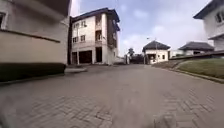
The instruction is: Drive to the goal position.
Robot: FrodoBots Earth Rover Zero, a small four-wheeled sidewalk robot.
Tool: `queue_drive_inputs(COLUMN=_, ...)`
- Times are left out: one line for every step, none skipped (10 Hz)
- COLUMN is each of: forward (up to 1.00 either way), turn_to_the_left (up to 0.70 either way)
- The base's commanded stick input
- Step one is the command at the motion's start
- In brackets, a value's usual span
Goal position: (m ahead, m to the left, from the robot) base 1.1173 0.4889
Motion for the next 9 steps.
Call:
queue_drive_inputs(forward=0.70, turn_to_the_left=0.00)
queue_drive_inputs(forward=0.70, turn_to_the_left=0.00)
queue_drive_inputs(forward=0.70, turn_to_the_left=0.00)
queue_drive_inputs(forward=0.70, turn_to_the_left=0.00)
queue_drive_inputs(forward=0.70, turn_to_the_left=0.00)
queue_drive_inputs(forward=0.70, turn_to_the_left=0.00)
queue_drive_inputs(forward=0.70, turn_to_the_left=0.00)
queue_drive_inputs(forward=0.70, turn_to_the_left=0.00)
queue_drive_inputs(forward=0.70, turn_to_the_left=0.00)
